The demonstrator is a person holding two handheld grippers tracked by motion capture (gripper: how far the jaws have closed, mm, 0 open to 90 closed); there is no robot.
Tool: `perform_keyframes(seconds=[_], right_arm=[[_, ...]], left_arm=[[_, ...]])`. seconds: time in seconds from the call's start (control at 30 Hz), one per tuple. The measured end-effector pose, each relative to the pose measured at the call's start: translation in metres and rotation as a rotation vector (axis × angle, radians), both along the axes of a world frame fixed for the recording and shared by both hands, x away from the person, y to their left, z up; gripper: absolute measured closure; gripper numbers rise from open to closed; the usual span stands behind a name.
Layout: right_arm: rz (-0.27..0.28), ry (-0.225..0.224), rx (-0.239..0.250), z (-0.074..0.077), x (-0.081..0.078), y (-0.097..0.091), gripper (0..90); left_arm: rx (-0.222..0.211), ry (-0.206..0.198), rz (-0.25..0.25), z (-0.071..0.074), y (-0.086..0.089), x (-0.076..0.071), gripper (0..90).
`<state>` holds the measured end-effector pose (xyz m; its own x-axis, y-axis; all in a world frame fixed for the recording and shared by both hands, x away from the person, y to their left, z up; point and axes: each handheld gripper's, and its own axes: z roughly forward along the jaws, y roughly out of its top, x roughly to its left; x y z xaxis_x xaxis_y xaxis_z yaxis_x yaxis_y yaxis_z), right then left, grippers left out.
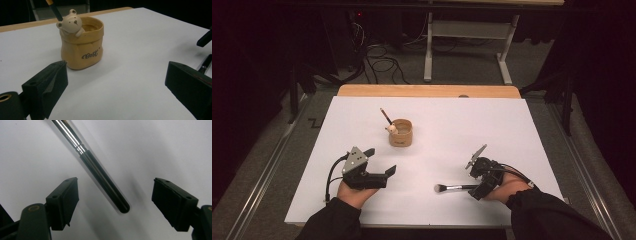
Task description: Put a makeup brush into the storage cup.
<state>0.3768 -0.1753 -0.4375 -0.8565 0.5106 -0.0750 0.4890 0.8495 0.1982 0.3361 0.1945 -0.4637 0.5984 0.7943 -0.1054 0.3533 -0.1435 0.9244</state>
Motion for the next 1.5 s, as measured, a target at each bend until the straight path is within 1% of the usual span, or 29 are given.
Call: perform_keyframes(seconds=[0.13,0.17,0.27,0.37,0.63,0.7,0.73,0.87,0.9,1.03,1.17,1.23,1.33,1.5], right_arm=[[0.012,0.001,-0.009,-0.001,0.000,0.004,23.5],[0.007,0.002,-0.006,-0.001,-0.001,0.005,23.9],[0.014,0.002,-0.001,-0.002,-0.001,0.006,26.0],[0.019,0.003,-0.004,-0.003,-0.001,0.008,27.9],[0.043,0.018,-0.014,-0.007,-0.002,0.009,37.4],[0.053,0.014,-0.020,-0.007,-0.002,0.009,39.6],[0.048,0.015,-0.019,-0.007,-0.002,0.009,41.5],[0.057,0.020,-0.016,-0.008,-0.003,0.010,46.1],[0.070,0.016,-0.020,-0.009,-0.002,0.010,46.9],[0.072,0.027,-0.027,-0.010,-0.002,0.010,49.4],[0.074,0.044,-0.015,-0.010,-0.001,0.010,52.6],[0.074,0.045,-0.014,-0.010,0.000,0.009,54.1],[0.070,0.044,-0.011,-0.009,0.000,0.008,59.2],[0.071,0.045,-0.013,-0.009,0.001,0.008,63.8]], left_arm=[[0.002,0.000,0.001,0.000,0.000,0.000,5.2],[0.002,0.000,0.001,0.000,0.000,0.000,5.2],[0.003,0.000,0.001,0.000,0.000,0.000,5.2],[0.003,0.000,0.001,0.000,0.000,0.000,5.2],[0.005,0.000,0.001,0.000,0.000,0.000,5.2],[0.006,0.000,0.001,0.000,0.000,0.000,5.2],[0.005,0.001,0.001,0.000,0.000,0.000,5.2],[0.003,0.001,0.002,0.000,0.000,0.000,5.2],[0.003,0.002,0.002,0.000,0.000,0.000,5.2],[0.003,0.002,0.002,0.000,0.000,0.000,5.2],[0.002,0.002,0.002,0.000,0.000,0.000,5.2],[0.003,0.003,0.001,0.000,0.000,0.000,5.2],[0.004,0.003,0.001,0.000,0.001,0.000,5.2],[0.004,0.005,0.000,0.000,0.001,0.001,5.2]])
